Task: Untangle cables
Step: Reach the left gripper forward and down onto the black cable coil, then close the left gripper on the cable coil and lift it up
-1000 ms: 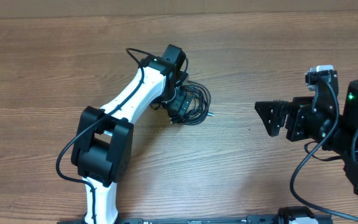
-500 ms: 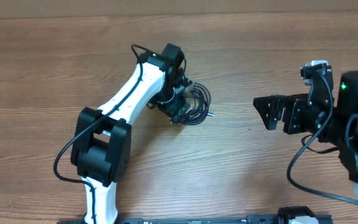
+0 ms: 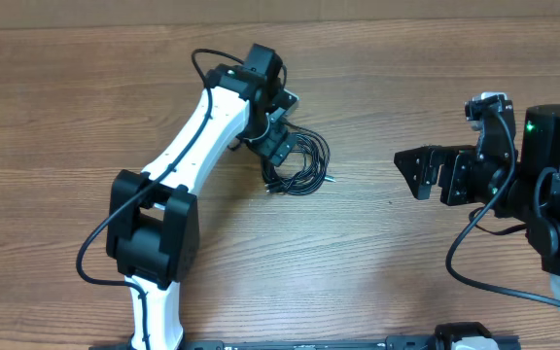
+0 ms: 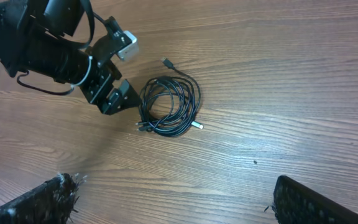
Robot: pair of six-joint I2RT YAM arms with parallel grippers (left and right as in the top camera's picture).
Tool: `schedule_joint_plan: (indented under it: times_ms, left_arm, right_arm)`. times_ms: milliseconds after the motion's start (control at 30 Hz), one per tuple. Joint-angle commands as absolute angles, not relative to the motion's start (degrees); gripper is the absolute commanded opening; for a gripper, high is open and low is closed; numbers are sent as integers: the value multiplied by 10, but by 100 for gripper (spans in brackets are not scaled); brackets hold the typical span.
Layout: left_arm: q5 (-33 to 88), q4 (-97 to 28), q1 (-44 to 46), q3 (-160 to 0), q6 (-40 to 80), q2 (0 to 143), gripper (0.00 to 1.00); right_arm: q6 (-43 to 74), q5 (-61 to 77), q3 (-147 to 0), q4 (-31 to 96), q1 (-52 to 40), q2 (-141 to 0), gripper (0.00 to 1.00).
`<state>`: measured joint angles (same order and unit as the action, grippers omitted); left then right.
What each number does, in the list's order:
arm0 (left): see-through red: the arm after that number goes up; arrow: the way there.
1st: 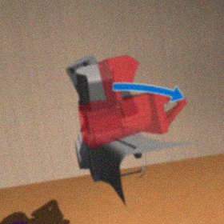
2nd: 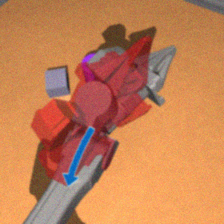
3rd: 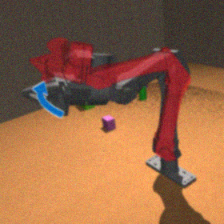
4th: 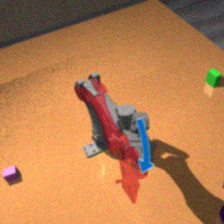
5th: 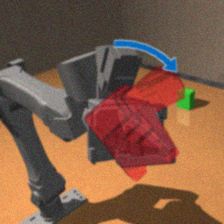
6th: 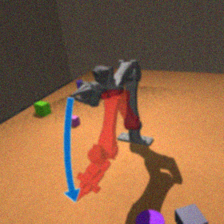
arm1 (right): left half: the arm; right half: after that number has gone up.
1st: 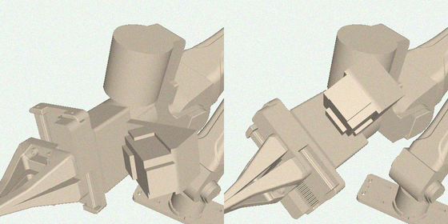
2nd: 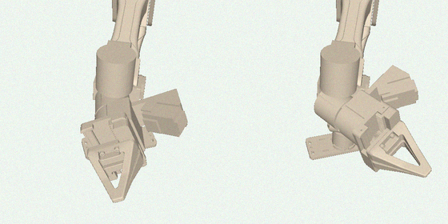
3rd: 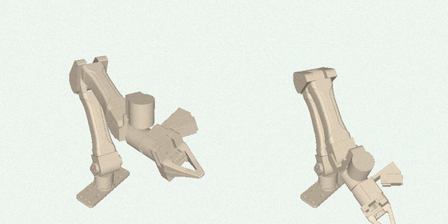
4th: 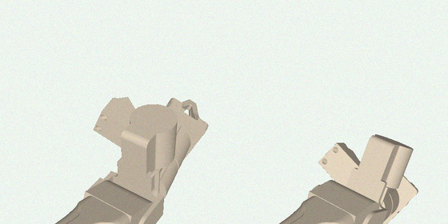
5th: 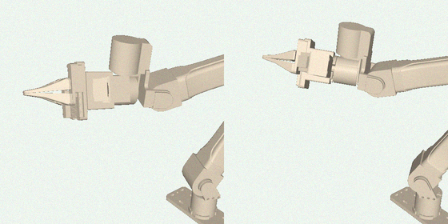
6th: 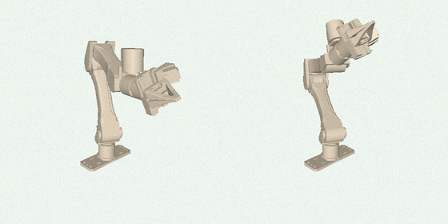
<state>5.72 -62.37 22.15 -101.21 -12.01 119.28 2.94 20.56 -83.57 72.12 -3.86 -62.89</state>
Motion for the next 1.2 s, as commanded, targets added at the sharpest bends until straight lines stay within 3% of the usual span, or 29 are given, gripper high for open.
schedule_joint_plan:
  times_ms: [0, 300, 500, 733, 1033, 1067, 1167]
  left_arm:
    - [76, -628, 208, -1023, -136, 1196, 97]
    - [151, -613, 199, -1010, -144, 1197, 96]
    - [144, -580, 197, -965, -152, 1197, 95]
    - [151, -583, 181, -959, -163, 1197, 86]
    - [153, -530, 179, -890, -163, 1197, 85]
    - [153, -531, 179, -889, -163, 1197, 83]
    - [158, -528, 179, -890, -163, 1197, 55]
  right_arm:
    - [25, 204, -843, 723, -41, -628, 100]
    - [25, 203, -843, 724, -41, -628, 100]
    - [25, 203, -843, 730, -41, -628, 99]
    - [25, 203, -843, 733, -41, -628, 99]
    - [25, 199, -843, 735, -41, -628, 96]
    - [25, 199, -843, 735, -41, -628, 96]
    - [25, 199, -843, 735, -41, -628, 96]
